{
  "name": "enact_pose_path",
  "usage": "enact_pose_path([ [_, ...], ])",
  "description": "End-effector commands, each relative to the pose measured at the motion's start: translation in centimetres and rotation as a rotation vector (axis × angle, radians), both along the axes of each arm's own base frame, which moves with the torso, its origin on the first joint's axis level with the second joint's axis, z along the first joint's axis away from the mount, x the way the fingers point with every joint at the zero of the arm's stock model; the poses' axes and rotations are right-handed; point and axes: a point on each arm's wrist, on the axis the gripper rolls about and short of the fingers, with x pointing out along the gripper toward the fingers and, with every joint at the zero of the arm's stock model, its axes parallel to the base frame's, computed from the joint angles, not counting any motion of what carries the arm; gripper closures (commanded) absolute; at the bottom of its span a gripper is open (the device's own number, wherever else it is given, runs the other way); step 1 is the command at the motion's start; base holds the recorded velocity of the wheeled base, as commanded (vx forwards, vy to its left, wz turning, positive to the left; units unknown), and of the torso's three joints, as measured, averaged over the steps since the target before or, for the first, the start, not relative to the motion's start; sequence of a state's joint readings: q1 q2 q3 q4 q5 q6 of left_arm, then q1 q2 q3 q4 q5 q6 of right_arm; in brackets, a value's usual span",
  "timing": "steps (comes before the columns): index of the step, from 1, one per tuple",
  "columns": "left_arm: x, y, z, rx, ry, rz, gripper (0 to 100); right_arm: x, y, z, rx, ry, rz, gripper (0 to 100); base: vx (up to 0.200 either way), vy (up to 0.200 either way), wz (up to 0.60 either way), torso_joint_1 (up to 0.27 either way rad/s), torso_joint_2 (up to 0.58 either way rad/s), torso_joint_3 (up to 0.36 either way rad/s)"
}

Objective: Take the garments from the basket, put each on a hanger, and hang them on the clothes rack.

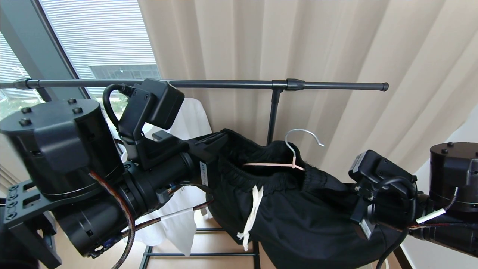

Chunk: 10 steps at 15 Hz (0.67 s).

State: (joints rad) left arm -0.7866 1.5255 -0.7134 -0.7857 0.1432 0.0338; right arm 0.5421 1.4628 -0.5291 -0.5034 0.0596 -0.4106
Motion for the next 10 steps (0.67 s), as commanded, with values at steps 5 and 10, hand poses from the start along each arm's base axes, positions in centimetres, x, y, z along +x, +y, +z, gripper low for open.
enact_pose_path([
  [5, -0.5, -0.1, -0.5, 0.013, 0.013, -0.016, 100, 0.8, 1.1, 0.3, 0.131, -0.017, -0.019, 100, 0.0, 0.0, 0.0, 0.0, 0.0, 0.0],
  [10, -0.8, 0.1, -1.6, 0.043, 0.04, -0.018, 100, 1.0, 1.8, 0.9, 0.208, -0.016, -0.023, 100, 0.0, 0.0, 0.0, 0.0, 0.0, 0.0],
])
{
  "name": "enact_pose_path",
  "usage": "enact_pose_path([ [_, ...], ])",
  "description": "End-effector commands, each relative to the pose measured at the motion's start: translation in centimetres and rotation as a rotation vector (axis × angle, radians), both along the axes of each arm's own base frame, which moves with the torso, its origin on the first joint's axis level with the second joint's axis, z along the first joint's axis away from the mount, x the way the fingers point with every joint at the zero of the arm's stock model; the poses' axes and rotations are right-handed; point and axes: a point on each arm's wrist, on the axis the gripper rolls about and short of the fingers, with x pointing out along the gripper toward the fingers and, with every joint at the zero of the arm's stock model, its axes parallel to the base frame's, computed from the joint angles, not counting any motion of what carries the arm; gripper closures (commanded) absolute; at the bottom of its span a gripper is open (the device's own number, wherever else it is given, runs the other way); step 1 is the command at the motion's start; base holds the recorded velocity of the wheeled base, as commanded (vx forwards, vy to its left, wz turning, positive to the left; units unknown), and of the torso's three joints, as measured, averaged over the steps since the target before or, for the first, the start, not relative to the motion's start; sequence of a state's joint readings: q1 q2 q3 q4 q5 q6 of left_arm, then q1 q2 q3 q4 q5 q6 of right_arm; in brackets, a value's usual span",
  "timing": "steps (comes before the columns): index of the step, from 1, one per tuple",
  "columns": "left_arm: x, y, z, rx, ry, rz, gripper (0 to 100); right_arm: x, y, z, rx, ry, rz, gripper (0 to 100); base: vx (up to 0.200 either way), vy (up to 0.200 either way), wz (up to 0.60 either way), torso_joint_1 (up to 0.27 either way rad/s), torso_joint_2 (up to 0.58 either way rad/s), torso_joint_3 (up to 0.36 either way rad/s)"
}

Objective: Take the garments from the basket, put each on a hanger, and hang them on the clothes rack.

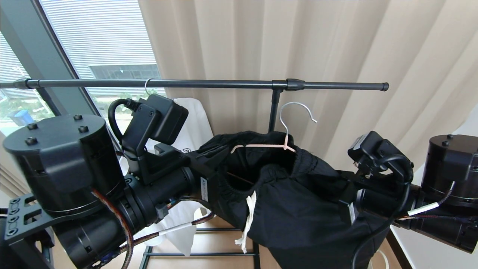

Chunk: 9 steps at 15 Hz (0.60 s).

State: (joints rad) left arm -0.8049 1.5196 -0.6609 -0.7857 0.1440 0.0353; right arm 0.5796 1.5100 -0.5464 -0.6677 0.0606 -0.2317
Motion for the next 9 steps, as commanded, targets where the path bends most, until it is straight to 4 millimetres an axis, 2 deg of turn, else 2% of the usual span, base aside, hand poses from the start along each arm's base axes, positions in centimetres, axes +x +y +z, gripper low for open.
enact_pose_path([
  [1, -0.1, 0.1, -0.5, 0.014, 0.011, -0.002, 100, 0.3, 0.3, 0.1, 0.011, 0.005, -0.001, 100, 0.0, 0.0, 0.0, 0.0, 0.0, 0.0],
  [9, -1.2, -0.4, -2.1, 0.052, 0.057, -0.067, 100, 0.5, 0.9, 1.2, 0.148, 0.005, -0.01, 100, 0.0, 0.0, 0.0, 0.0, 0.0, 0.0],
])
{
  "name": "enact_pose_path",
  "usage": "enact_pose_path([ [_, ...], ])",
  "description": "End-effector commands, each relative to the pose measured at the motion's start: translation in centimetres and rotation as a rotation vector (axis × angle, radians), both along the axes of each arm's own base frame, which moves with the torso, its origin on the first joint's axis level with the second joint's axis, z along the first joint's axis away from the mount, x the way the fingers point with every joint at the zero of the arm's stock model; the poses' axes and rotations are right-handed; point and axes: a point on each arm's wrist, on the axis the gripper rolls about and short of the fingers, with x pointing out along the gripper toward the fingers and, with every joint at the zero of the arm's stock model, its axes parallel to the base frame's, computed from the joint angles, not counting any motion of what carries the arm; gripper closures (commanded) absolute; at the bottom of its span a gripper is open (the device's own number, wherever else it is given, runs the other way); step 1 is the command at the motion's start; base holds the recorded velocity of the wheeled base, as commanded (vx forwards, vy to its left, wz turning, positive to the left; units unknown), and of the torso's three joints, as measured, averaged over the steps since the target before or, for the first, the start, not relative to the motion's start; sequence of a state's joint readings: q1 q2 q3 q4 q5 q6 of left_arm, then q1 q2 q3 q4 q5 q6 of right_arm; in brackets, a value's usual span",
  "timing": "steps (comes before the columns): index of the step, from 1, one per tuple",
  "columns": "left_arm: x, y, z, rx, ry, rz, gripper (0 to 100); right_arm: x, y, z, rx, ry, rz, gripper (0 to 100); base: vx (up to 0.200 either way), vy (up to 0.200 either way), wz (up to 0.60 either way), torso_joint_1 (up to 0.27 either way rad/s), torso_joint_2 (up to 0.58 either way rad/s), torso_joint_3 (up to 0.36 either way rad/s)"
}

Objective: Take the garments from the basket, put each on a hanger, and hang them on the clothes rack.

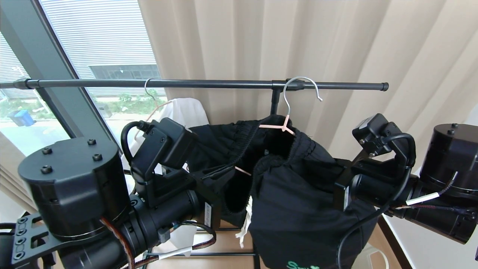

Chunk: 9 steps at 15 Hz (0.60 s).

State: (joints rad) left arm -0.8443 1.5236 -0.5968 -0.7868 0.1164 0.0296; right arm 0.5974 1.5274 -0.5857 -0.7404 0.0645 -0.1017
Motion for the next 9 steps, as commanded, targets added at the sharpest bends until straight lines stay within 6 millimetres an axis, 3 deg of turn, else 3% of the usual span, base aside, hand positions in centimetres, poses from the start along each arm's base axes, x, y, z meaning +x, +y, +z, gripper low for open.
enact_pose_path([
  [1, 0.0, -0.1, -0.3, 0.007, 0.01, -0.008, 100, 0.0, 0.0, -0.2, 0.0, 0.004, 0.002, 100, 0.0, 0.0, 0.0, 0.0, 0.0, 0.0],
  [9, 0.6, -1.4, -1.5, -0.01, 0.083, -0.012, 100, -0.7, 0.5, 0.1, 0.012, -0.005, 0.035, 100, 0.0, 0.0, 0.0, 0.0, 0.0, 0.0],
])
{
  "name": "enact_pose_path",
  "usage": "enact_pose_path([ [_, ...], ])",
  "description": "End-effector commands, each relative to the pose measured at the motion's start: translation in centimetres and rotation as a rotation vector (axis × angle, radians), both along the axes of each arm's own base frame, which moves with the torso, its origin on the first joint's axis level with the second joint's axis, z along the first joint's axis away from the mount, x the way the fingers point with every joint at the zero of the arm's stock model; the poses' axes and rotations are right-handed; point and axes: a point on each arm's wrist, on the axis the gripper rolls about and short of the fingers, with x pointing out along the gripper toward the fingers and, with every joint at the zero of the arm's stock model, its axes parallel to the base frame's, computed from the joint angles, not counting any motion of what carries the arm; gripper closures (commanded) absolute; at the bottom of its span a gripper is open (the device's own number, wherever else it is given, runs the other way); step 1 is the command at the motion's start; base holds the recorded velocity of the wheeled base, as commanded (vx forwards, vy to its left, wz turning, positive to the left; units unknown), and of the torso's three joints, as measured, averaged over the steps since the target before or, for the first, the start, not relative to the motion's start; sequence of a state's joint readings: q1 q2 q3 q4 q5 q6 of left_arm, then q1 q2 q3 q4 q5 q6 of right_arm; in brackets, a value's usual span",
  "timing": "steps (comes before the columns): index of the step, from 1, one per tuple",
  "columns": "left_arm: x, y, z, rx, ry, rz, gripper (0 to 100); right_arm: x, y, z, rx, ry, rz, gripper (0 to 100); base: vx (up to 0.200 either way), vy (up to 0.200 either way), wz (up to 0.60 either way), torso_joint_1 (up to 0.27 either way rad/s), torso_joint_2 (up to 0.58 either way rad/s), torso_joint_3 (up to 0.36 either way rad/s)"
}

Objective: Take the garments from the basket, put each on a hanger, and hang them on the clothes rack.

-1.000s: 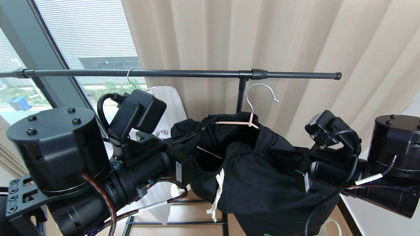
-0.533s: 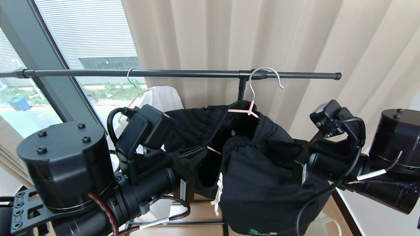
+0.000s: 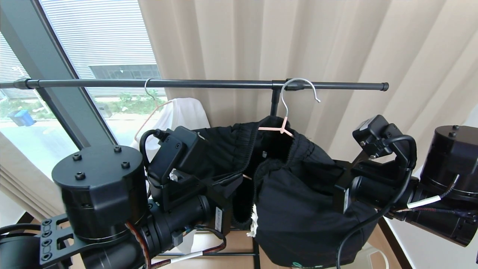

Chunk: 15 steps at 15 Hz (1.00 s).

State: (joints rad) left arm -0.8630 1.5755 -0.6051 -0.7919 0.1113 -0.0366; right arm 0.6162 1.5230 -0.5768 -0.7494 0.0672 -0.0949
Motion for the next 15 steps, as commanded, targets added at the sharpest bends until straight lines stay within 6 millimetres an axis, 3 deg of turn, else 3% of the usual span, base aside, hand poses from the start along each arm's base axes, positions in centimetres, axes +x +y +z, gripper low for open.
enact_pose_path([
  [1, 0.31, -0.45, -0.62, 0.01, 0.021, 0.0, 100, -0.46, 0.15, 0.16, 0.005, -0.007, 0.016, 100, 0.0, 0.0, 0.0, 0.0, 0.0, 0.0],
  [15, 1.3, -1.39, -1.28, 0.002, 0.056, 0.016, 100, -1.41, 0.51, 0.51, 0.037, -0.056, 0.049, 100, 0.0, 0.0, 0.0, 0.0, 0.0, 0.0],
])
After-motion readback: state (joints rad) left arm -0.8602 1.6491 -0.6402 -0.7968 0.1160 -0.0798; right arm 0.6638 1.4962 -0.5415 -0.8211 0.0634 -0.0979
